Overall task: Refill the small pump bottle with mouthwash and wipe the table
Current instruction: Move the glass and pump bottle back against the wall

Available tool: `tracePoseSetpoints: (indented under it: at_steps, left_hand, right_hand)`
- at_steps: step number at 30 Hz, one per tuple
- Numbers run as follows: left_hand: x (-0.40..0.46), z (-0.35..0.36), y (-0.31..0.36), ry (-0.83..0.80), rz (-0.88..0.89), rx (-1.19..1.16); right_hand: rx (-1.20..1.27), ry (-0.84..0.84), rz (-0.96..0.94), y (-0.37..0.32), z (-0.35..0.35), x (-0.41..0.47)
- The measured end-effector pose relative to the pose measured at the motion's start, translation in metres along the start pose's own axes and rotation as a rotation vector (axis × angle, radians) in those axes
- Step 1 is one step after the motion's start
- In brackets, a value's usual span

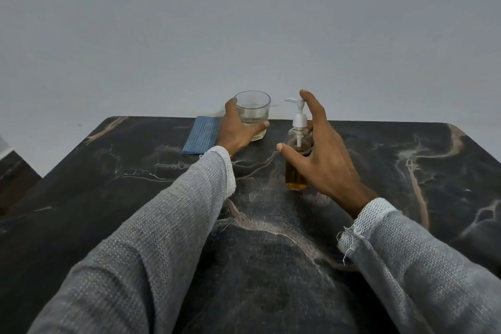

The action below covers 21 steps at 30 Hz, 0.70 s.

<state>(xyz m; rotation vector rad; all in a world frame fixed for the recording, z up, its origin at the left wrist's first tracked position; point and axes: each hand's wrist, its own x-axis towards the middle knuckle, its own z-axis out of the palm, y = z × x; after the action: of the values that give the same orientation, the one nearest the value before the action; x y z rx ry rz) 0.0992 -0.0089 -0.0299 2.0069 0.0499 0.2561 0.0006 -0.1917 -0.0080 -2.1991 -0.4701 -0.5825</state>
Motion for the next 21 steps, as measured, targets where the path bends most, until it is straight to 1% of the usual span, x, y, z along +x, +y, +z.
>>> tracePoseSetpoints:
  at_steps: [5,9,16,21]
  left_hand:
    - [-0.002,-0.008,0.001,0.003,0.018,0.025]
    - [-0.026,-0.019,0.006,-0.006,0.075,0.043]
    - [-0.112,-0.048,0.023,-0.006,0.149,-0.121]
    - [-0.18,-0.059,0.018,0.03,0.132,-0.16]
  right_hand:
    - [0.008,0.0,-0.003,-0.006,0.001,-0.01]
    - [0.042,-0.006,0.013,-0.015,-0.006,-0.022]
    - [0.135,0.004,0.023,-0.041,-0.024,-0.051]
    - [0.157,0.034,0.011,-0.069,-0.032,-0.082]
